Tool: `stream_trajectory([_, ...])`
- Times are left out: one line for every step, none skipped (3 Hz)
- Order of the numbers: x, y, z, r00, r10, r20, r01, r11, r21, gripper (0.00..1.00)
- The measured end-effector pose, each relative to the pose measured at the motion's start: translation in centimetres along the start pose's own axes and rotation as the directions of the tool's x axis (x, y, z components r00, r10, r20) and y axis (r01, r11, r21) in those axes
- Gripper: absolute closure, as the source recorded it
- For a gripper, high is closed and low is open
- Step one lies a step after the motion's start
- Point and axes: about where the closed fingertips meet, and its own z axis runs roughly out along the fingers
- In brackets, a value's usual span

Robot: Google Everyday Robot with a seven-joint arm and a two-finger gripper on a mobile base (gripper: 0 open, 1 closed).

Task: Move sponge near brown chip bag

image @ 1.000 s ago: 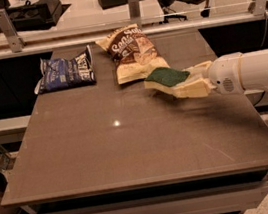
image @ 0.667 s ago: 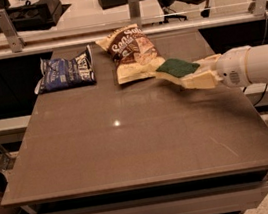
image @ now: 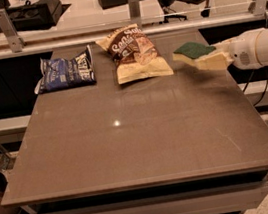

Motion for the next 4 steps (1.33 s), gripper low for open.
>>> stream_trajectory([0.8,-2.8,1.4,0.998,0.057,-0.024,-0.055,0.9957,0.075,1.00])
stream_trajectory([2.2,-4.5,3.8,0.993,0.117,-0.010,-0.114,0.9848,0.131,1.00])
stream_trajectory([4.1,-4.5,6.7,0.987,0.157,0.019,-0.159,0.9771,0.142,1.00])
stream_trajectory([3.8,-4.5,6.7,0.987,0.158,0.021,-0.160,0.9770,0.141,0.83])
